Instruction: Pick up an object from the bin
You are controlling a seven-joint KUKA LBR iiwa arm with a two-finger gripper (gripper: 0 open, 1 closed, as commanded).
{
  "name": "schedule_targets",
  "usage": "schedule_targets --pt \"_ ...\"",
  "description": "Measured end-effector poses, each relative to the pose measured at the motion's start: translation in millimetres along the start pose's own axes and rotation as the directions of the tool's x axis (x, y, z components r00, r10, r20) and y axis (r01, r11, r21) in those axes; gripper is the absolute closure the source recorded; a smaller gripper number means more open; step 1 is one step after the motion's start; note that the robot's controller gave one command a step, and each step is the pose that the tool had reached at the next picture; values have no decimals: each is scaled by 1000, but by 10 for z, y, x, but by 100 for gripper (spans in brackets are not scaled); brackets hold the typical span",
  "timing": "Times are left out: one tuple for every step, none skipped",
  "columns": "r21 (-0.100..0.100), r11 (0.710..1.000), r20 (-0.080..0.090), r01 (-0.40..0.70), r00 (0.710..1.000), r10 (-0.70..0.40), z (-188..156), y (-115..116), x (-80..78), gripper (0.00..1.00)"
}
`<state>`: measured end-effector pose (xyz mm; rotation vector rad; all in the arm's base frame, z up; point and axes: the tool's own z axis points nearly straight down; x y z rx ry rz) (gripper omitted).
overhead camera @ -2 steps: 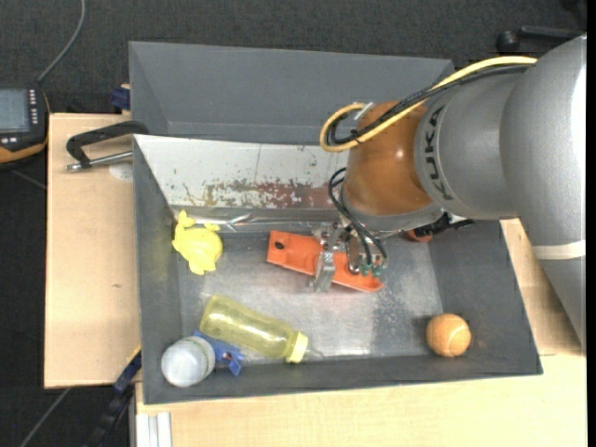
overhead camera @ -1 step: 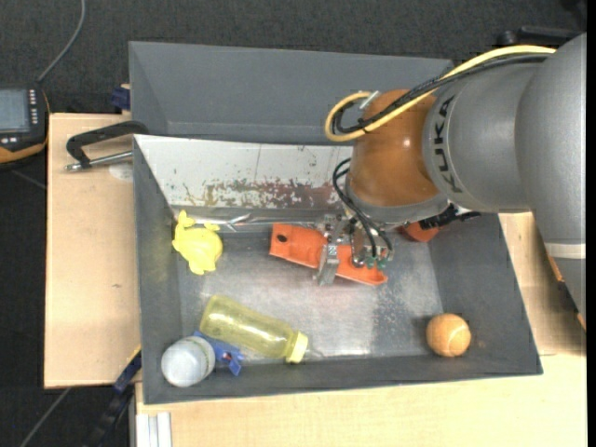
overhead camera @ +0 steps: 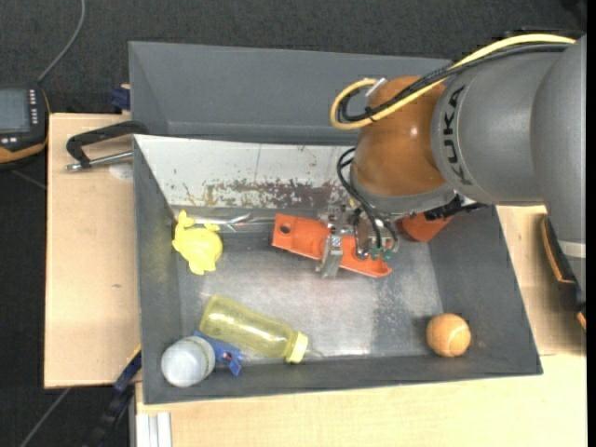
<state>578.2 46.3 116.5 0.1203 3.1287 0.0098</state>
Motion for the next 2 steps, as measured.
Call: schedule_targets --pt "-1 1000 3 0 1000 0 -71 3 -8 100" --pt "-1 1000 1 0 1000 0 -119 3 -3 100"
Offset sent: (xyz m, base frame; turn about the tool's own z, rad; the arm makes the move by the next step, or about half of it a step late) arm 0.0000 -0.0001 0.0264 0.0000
